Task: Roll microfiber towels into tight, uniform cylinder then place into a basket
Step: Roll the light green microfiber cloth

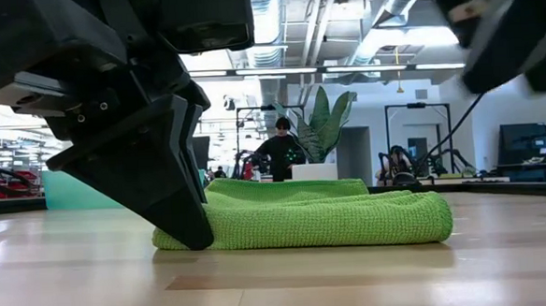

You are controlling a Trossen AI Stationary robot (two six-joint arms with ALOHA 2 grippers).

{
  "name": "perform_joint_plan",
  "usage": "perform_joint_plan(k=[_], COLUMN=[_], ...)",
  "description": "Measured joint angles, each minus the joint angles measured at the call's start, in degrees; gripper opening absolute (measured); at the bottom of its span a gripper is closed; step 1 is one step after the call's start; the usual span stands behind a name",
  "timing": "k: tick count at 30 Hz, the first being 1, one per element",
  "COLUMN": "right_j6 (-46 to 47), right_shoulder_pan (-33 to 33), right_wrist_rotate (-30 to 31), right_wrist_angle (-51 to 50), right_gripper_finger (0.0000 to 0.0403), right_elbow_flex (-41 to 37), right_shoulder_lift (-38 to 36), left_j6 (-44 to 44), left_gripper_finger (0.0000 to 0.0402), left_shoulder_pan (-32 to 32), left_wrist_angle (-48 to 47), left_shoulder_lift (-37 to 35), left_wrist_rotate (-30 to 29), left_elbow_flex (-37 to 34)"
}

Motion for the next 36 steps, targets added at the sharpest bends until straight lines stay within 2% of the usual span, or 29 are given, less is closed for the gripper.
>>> perform_joint_plan(k=[5, 9, 12, 19, 23, 29, 32, 36], right_j6=[-0.4, -4.2, -4.5, -2.1, -0.4, 1.4, 2.4, 2.1], right_shoulder_pan=[-2.8, -4.4, -5.5, -8.4, -9.7, -9.8, -9.8, -9.8], right_wrist_rotate=[-0.1, -1.3, -1.6, -2.0, -6.7, -6.2, -5.9, -5.5], right_wrist_angle=[1.1, 2.0, 2.0, 0.2, -0.1, -0.6, -1.0, -2.6], right_gripper_finger=[0.0176, 0.0212, 0.0227, 0.0222, 0.0208, 0.0187, 0.0191, 0.0219], right_elbow_flex=[0.1, 0.1, 0.1, 0.1, 0.1, 0.2, 0.2, 0.8], right_shoulder_lift=[3.3, 6.0, 7.1, 7.3, 7.8, 8.1, 7.9, 7.7], left_j6=[0.0, 0.1, 0.6, 0.8, 0.4, 0.2, 0.2, 0.2], left_gripper_finger=[0.0013, 0.0013, 0.0013, 0.0013, 0.0013, 0.0013, 0.0013, 0.0013], left_shoulder_pan=[0.1, 0.1, 0.1, 0.1, 0.1, 0.0, 0.0, 0.0], left_wrist_angle=[0.0, -0.4, -0.5, -0.4, -0.3, -0.4, -0.4, -0.4], left_shoulder_lift=[0.0, 0.0, 0.0, 0.0, -0.7, -1.9, -2.0, -2.0], left_wrist_rotate=[0.6, 0.6, 0.6, 0.6, 0.6, 1.0, 1.3, 1.6], left_elbow_flex=[0.0, 0.0, 0.0, 0.0, 0.0, -0.1, -0.1, -0.1])
